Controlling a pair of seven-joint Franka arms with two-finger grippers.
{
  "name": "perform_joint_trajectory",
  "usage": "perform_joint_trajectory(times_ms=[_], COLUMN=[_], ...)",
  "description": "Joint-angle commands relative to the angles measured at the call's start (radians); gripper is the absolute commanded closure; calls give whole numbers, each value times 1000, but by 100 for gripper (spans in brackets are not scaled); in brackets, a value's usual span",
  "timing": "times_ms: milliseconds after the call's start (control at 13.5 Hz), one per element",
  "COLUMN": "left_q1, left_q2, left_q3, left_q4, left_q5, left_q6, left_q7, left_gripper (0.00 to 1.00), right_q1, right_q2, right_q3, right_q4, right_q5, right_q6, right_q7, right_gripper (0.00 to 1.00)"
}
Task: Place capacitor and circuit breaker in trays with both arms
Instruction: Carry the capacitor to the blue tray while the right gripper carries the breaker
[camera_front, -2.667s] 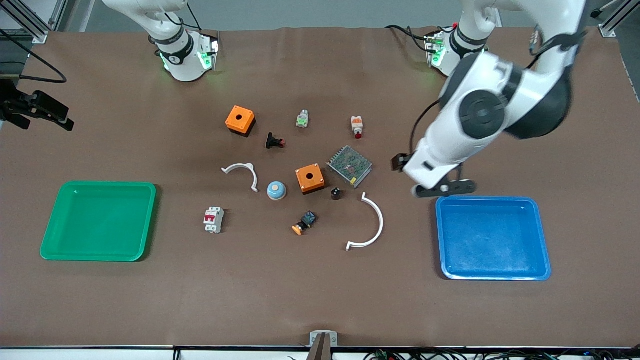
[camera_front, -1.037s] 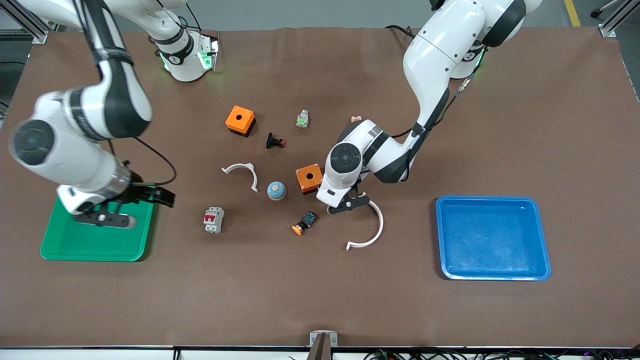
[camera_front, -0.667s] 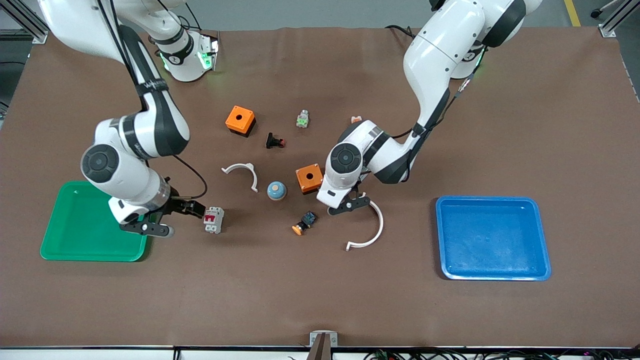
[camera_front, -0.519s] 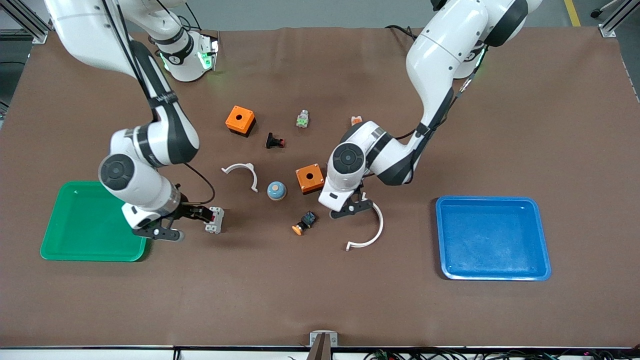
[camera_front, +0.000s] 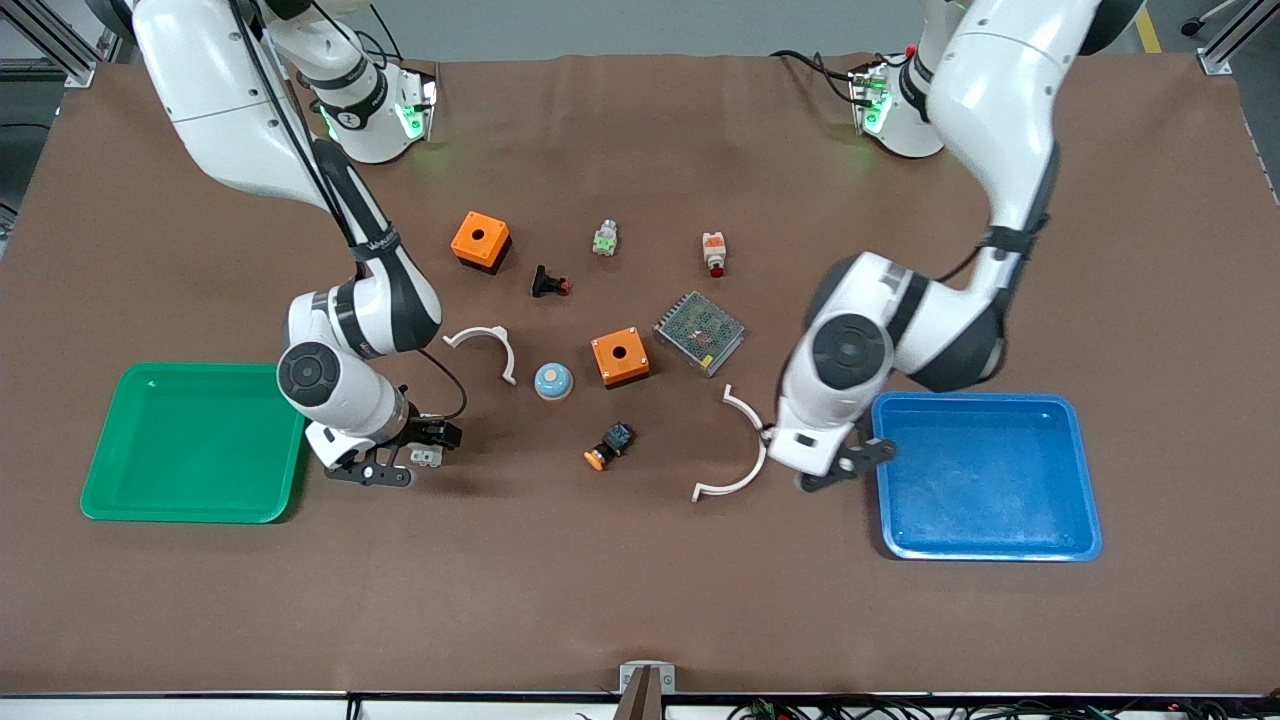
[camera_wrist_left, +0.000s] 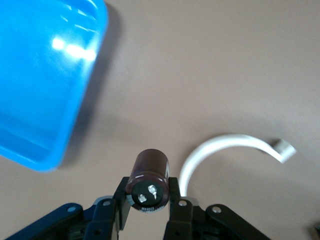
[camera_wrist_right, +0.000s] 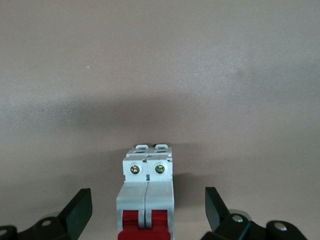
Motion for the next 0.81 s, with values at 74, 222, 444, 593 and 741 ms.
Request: perform_joint_trajectory(times_ms=[74, 222, 444, 593, 741], left_q1=[149, 211, 292, 335, 361], left_q2=[-22, -7, 29, 56, 81], left_q3=[-7, -9, -12, -13, -13], left_q4=[-59, -66, -101, -101, -101], left_q5=[50, 113, 121, 121, 114], left_q6=[10, 30, 139, 176, 199], left_q7=[172, 207, 259, 312, 338], left_gripper=[100, 100, 100, 100, 100], right_q1=[4, -1, -10, -42, -99], right_q2=[2, 2, -8, -25, -65], right_q3=[-7, -7, -7, -7, -7], right_q4=[9, 9, 11, 34, 100], right_q5=[14, 14, 16, 14, 14], right_q6=[-3, -6, -14, -70, -185], right_q7=[-18, -26, -29, -35, -38], right_gripper=[55, 91, 100, 100, 100])
